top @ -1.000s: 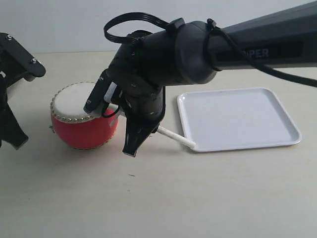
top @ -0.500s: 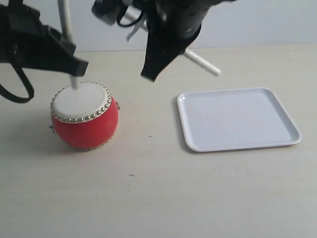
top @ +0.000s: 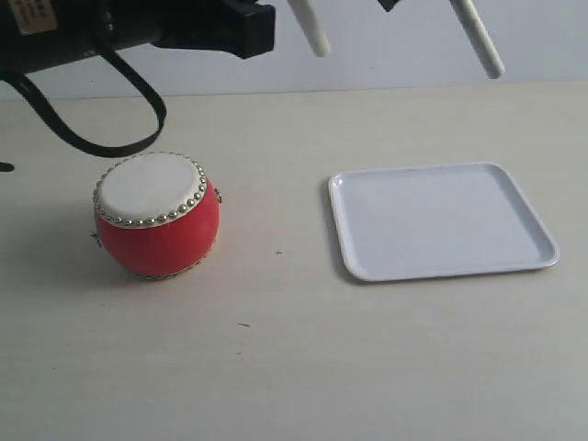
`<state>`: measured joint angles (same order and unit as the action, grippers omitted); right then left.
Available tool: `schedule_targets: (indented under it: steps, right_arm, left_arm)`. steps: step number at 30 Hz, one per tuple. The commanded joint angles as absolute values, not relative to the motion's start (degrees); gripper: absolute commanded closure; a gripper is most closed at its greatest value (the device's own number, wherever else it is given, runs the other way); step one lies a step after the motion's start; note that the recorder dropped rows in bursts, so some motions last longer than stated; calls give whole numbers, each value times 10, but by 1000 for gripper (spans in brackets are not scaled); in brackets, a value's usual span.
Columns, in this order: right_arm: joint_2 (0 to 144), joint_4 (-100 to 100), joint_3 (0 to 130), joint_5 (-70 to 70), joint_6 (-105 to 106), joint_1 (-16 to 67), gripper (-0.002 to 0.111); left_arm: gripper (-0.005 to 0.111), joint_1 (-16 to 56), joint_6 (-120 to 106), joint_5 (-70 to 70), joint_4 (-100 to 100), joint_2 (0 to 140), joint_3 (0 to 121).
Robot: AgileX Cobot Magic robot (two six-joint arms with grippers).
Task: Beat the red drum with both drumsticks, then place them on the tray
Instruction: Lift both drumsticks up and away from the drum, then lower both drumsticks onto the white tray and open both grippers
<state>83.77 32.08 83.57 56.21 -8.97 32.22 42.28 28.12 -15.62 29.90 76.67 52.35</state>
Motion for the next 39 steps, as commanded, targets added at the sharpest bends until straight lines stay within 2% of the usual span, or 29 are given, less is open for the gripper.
schedule_targets:
  steps: [1, 11, 21, 27, 29, 34, 39]
  right_arm:
    - [848, 296, 834, 563, -90, 305, 108]
    - [892, 314, 766, 502, -111, 294, 108]
    - [979, 312, 720, 436, -147, 231, 108]
    - [1040, 304, 716, 398, -147, 218, 108]
    - [1061, 304, 716, 383, -147, 218, 108]
    - [1107, 304, 716, 371, -148, 218, 108]
    - [1134, 309, 716, 371, -151, 218, 108]
  left_arm:
    - [107, 426, 292, -226, 296, 820, 526]
    - [107, 426, 368, -200, 298, 949, 570]
    - [107, 426, 466, -151, 311, 1041, 625]
    - [107, 426, 619, -153, 424, 1104, 663]
    - [107, 422, 734, -165, 513, 1131, 688]
    - [107, 398, 982, -263, 719, 1191, 741]
    - [107, 398, 1032, -259, 768, 1218, 758]
